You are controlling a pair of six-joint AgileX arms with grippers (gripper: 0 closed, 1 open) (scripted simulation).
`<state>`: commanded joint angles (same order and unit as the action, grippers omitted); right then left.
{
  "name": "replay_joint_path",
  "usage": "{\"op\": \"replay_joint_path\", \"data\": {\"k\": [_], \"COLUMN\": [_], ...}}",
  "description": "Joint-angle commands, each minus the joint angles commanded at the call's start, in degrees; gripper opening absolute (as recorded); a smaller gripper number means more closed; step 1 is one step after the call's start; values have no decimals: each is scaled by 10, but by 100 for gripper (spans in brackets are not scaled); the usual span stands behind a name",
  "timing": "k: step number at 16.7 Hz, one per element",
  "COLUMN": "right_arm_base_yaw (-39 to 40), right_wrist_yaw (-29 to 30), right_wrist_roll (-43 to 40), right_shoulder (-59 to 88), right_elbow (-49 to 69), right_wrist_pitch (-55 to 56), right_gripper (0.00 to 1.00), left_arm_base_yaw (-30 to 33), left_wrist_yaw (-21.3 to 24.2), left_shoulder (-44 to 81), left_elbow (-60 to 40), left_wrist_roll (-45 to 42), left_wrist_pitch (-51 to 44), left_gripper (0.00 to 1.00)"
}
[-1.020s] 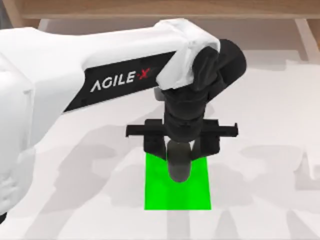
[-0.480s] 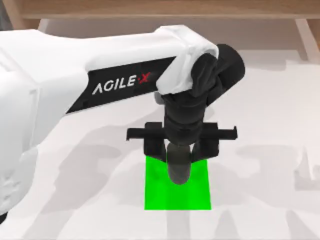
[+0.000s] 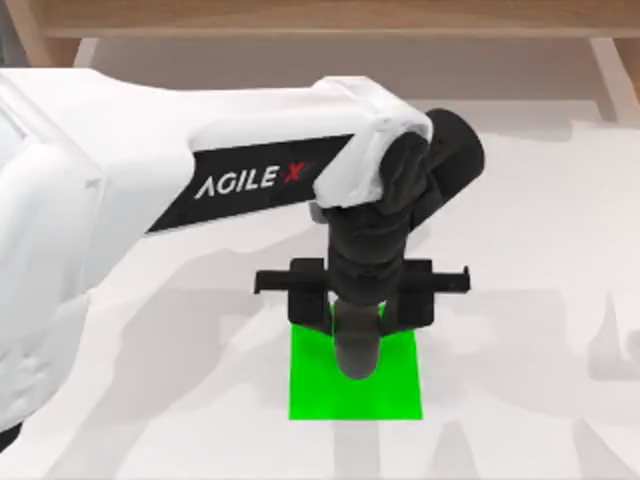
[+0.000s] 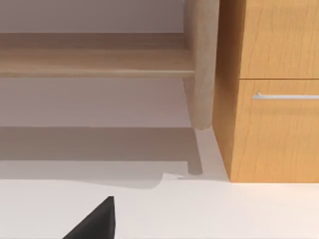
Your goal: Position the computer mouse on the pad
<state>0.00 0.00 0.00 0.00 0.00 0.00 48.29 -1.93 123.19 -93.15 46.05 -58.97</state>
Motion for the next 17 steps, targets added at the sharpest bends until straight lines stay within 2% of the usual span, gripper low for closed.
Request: {"op": "replay_joint_path", "data": {"k": [8, 17], "right_arm_base_yaw": [0, 0], "right_wrist_yaw": [0, 0], "right_wrist_roll": [0, 0], "right_shoulder": [0, 0], "right_elbow": [0, 0], "right_wrist_pitch": [0, 0], "right_gripper": [100, 100], "left_arm_base_yaw": [1, 1], "left_wrist_yaw": [0, 0], "left_shoulder": [7, 7], "left_elbow": [17, 17], "left_wrist_roll": [1, 1], "left_wrist_pitch": [24, 24], "left_gripper": [0, 68]}}
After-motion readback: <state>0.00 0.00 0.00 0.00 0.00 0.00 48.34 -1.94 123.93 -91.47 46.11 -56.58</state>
